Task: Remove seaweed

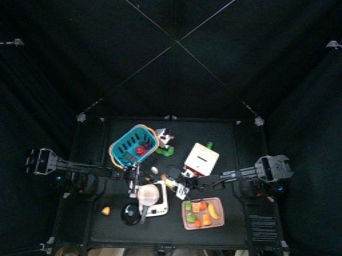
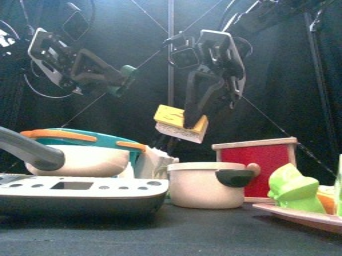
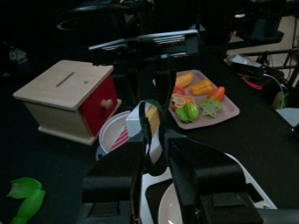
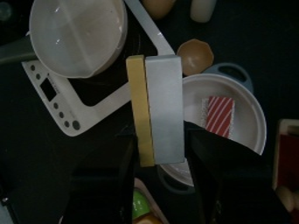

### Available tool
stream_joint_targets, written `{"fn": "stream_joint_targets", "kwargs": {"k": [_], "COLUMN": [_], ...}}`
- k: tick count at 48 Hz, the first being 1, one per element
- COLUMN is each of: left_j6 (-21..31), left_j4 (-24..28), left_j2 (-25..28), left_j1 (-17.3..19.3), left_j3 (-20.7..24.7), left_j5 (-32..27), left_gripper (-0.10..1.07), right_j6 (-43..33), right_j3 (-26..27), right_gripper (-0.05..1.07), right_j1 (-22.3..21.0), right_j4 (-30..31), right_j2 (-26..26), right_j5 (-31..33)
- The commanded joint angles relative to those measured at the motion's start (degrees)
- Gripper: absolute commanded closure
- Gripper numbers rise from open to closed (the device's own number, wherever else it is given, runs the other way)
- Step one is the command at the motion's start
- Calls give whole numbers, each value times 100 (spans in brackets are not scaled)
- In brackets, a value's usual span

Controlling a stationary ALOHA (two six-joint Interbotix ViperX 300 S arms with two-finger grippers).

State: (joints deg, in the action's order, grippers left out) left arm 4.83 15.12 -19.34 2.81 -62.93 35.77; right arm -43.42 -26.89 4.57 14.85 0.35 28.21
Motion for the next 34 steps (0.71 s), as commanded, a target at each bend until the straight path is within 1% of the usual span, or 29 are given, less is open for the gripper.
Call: {"fn": "stream_joint_targets", "kwargs": {"k": [1,10,26,34], "left_j6": [-9,0,-9,0], "left_j4": [-9,-9,-9,-9], "left_j2": [-35,-35,-35,-35], "left_j1": [9,9,9,9], "left_j3": [79,70,62,62], "left_j5": [53,53,53,53], "left_gripper": [34,34,34,34], "right_j6": [18,35,9,-9], "right_j3": [-18,-123,-176,-211], "right_gripper": [42,42,42,42], "right_j1": [-88,-299,-308,-352], "right_j4": [-167,-360,-387,-396], "right_j2": [-272,-272,-264,-176], "right_j5": [18,26,44,123]}}
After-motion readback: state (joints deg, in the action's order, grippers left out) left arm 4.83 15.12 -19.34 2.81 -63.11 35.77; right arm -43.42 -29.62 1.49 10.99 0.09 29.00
